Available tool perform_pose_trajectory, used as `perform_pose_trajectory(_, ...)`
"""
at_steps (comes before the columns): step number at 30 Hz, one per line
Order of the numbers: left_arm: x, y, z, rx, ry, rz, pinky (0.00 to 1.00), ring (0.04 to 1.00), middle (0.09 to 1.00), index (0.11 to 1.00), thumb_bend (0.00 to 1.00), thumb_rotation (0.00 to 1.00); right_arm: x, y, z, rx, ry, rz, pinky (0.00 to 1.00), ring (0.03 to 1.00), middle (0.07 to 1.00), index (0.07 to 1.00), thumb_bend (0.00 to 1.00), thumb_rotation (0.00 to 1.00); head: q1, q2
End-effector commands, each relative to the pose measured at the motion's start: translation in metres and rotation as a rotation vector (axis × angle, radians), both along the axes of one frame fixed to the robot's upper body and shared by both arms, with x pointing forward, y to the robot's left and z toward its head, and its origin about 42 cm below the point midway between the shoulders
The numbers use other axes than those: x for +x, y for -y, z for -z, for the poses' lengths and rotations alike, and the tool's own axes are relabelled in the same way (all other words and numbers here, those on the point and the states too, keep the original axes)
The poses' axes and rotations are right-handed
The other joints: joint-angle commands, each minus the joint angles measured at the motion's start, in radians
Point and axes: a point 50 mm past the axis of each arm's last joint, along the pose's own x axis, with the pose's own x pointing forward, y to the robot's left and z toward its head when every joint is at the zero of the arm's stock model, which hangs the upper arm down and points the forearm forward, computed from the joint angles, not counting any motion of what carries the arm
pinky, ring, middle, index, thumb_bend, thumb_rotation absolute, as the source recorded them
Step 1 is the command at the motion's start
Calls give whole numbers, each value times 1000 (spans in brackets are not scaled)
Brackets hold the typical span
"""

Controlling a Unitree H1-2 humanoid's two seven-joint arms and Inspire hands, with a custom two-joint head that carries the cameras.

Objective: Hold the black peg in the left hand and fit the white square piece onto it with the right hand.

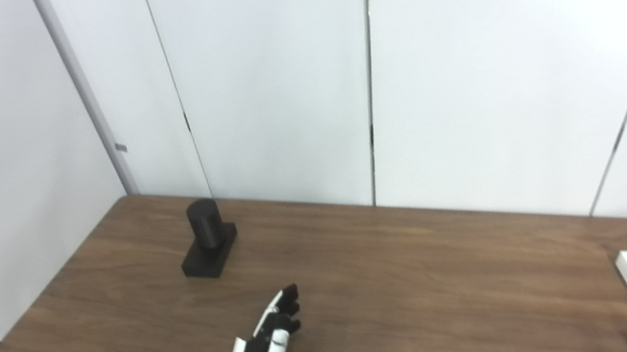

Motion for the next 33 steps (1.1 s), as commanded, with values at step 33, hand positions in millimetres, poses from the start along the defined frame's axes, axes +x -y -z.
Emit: perform_pose_trajectory(33, -46, 25, 14, -19, -113, -50, 921, 938, 943, 928, 496, 962, -2, 15, -6, -40, -31, 26, 843, 920, 926, 895, 789, 963, 45, 114)
